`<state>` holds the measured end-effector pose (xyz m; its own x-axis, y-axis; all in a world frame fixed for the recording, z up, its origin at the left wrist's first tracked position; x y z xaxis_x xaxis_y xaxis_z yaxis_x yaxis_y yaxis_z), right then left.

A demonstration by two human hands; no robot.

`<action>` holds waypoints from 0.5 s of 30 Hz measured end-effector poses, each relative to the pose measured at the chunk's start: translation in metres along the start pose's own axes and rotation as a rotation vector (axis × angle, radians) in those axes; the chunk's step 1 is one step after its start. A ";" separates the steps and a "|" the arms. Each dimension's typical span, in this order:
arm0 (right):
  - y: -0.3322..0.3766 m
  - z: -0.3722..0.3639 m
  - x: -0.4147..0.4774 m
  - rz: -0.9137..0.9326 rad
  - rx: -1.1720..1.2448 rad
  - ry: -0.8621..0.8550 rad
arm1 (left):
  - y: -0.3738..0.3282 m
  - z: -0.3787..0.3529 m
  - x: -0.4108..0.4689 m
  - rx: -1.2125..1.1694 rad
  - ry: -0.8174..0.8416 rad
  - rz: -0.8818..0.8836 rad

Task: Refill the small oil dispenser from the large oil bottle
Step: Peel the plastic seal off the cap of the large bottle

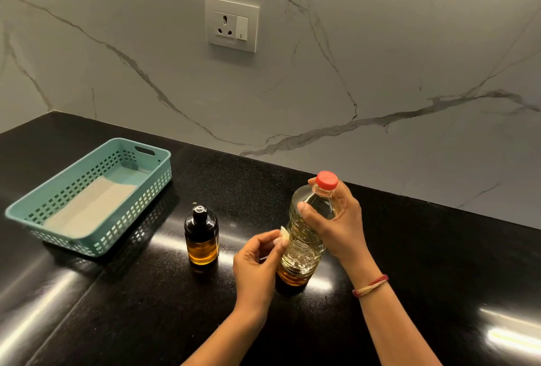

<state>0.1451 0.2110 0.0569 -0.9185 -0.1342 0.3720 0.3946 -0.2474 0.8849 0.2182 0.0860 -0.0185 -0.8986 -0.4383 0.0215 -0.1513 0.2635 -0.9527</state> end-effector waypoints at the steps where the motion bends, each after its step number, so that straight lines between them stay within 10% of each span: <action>1: 0.000 0.000 0.000 -0.001 0.003 -0.002 | 0.004 0.001 -0.001 0.000 -0.012 0.020; 8: 0.000 0.000 0.000 -0.002 0.005 -0.001 | 0.028 0.009 -0.009 -0.052 -0.015 0.212; 15: 0.001 0.000 0.000 0.006 0.007 0.002 | -0.005 -0.007 -0.005 -0.129 0.084 -0.018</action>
<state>0.1451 0.2108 0.0579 -0.9161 -0.1374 0.3767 0.3997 -0.2402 0.8846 0.2206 0.0925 -0.0117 -0.9256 -0.3722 0.0689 -0.2148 0.3665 -0.9053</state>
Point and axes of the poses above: each hand's wrist, its own x-axis towards the middle knuckle, its own z-axis out of the back of the hand, y = z × x, the point moved 2 cm from there along x, towards the middle knuckle, and after that the axes turned 5 degrees about -z, right-handed, at the moved point
